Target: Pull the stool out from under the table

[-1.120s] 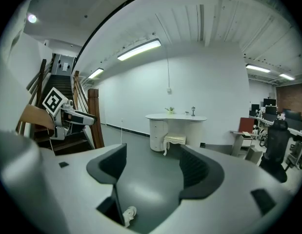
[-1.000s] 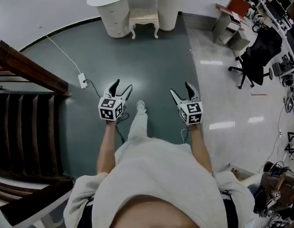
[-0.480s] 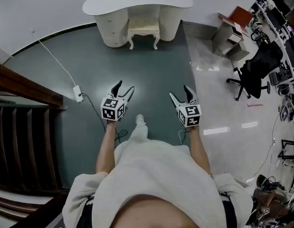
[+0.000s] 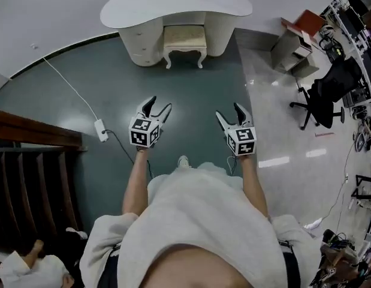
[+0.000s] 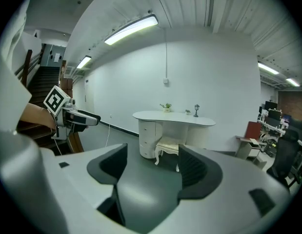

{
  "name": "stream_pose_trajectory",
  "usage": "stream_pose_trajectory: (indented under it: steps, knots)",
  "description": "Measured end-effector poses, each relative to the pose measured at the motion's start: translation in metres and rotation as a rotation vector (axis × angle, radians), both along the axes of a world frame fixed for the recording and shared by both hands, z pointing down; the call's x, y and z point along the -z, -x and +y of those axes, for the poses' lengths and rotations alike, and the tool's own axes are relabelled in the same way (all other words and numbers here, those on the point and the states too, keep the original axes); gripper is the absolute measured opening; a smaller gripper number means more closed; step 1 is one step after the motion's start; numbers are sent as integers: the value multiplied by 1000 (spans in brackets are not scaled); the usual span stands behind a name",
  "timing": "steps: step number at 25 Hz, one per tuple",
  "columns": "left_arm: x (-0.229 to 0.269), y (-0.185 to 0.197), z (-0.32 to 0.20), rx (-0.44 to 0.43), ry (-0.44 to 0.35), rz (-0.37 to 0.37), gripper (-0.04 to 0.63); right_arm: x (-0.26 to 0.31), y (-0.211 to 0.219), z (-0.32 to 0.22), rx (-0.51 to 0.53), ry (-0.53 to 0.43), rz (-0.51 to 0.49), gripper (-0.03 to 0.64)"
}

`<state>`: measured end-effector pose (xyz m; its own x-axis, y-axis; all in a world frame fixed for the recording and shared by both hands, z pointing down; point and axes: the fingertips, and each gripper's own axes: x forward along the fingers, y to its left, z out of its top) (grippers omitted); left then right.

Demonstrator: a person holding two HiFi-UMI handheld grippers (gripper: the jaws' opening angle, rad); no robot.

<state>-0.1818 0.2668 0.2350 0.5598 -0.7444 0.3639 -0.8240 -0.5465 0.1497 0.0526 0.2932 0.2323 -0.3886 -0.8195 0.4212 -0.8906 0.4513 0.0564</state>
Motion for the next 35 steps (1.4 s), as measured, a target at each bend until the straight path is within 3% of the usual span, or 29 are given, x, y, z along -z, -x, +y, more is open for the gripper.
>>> stream_pose_trajectory:
  steps: [6,14,29,35]
  knots:
    - [-13,2,-53,-19,24,-12,265,-18,-2,-47,-23,35,-6,319]
    - [-35,-22,-134,-17,68,-42,265,-46,-27,-133,-16,80,-23,319]
    - [-90,-75,-355,80,206,-125,265,-102,-96,-388,93,193,-48,318]
    - [-143,-69,-416,126,257,-150,265,-157,-103,-462,137,240,-24,318]
